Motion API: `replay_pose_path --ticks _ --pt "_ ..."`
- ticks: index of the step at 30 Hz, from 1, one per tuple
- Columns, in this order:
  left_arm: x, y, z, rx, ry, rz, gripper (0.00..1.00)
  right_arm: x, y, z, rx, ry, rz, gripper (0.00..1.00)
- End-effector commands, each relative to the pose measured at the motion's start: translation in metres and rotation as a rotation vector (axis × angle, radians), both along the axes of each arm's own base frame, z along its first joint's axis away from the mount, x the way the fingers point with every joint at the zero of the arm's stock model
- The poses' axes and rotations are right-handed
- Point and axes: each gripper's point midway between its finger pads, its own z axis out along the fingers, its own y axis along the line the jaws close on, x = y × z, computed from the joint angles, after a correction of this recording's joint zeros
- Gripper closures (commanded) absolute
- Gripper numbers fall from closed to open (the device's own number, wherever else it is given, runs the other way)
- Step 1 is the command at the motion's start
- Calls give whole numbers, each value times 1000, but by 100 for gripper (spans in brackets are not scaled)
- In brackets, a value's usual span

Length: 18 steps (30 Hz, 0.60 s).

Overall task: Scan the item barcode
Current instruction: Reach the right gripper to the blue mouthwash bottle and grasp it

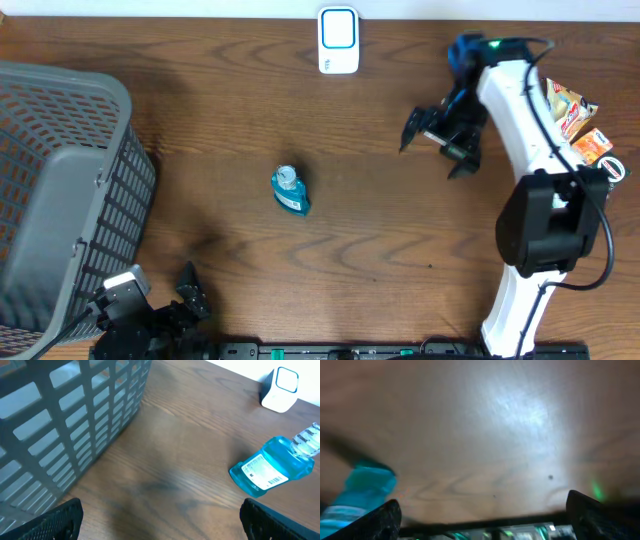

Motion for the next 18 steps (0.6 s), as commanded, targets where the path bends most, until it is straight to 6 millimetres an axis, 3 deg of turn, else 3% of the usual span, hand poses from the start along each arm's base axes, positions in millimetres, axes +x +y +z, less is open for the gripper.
replay_pose_path --ticks 1,5,11,18 --pt "-1 -1 3 12 -12 -14 1 -29 3 -19 -77 97 35 1" --pt "-1 -1 3 12 -12 -14 1 -55 9 -29 -96 181 83 1" --pt "-1 -1 3 12 -12 -14 1 -66 33 -21 -40 189 167 1" --pt "-1 -1 3 12 -12 -14 1 -66 93 19 184 -4 455 1"
